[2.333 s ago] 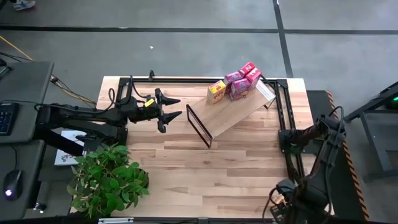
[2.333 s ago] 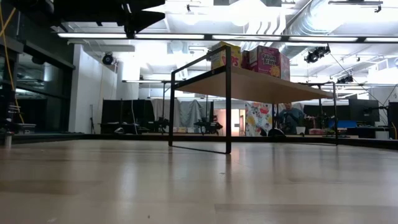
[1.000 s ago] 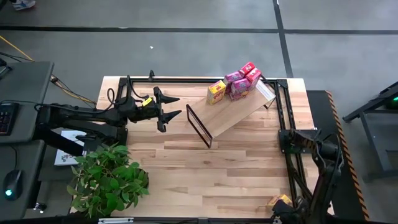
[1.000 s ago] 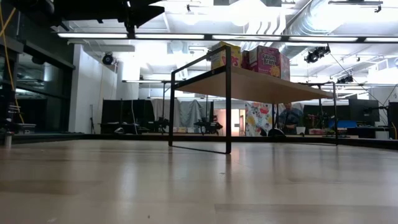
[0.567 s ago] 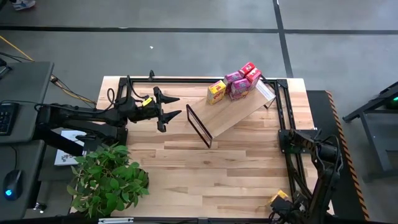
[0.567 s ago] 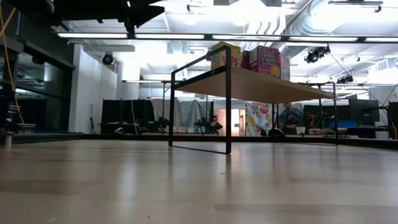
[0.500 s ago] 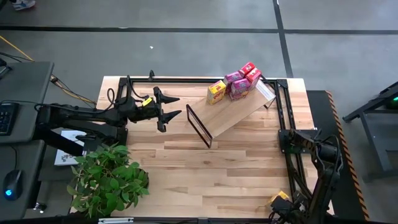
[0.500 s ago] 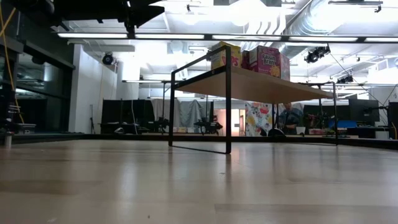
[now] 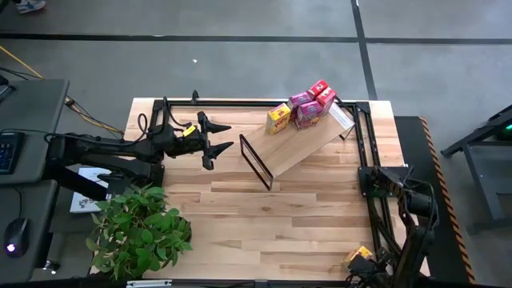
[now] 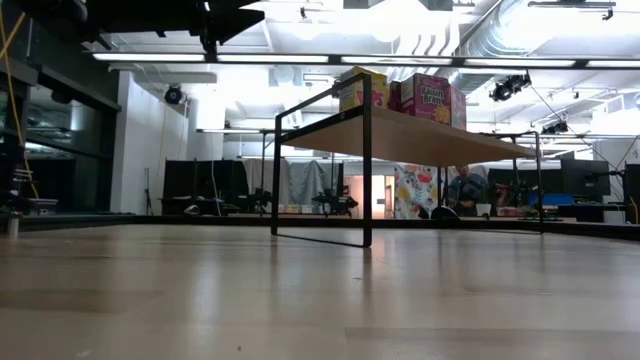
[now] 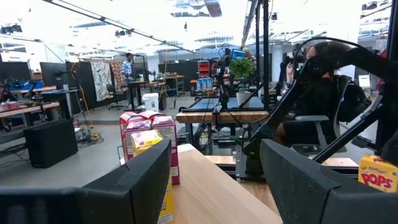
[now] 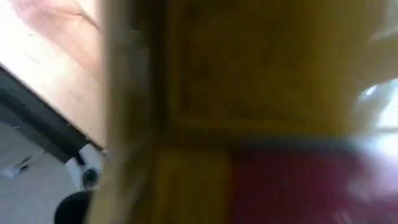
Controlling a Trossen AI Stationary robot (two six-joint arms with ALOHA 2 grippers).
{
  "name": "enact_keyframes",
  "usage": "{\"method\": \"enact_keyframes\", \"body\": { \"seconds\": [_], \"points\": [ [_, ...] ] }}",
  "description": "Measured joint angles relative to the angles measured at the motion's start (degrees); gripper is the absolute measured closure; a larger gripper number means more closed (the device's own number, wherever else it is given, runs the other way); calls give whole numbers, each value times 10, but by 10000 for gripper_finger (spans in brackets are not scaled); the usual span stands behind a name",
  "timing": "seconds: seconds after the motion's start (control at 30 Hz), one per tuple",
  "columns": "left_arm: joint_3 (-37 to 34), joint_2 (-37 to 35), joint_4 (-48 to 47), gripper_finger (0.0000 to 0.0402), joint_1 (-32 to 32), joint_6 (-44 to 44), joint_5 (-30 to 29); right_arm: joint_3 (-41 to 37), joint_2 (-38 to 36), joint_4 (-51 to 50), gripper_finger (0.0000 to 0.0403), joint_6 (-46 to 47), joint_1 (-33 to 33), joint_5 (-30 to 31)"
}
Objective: Stack cereal on shelf
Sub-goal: Put the yellow cereal box on the shelf aligned with the other yellow cereal box
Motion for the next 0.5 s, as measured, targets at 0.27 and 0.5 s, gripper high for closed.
{"method": "enact_keyframes", "body": {
  "seconds": [0.27, 0.5],
  "points": [
    [0, 0, 0, 165, 0, 0, 0, 0, 24, 10, 403, 12, 7, 23],
    [0, 0, 0, 165, 0, 0, 0, 0, 35, -1, 403, 9, 7, 47]
  ]
}}
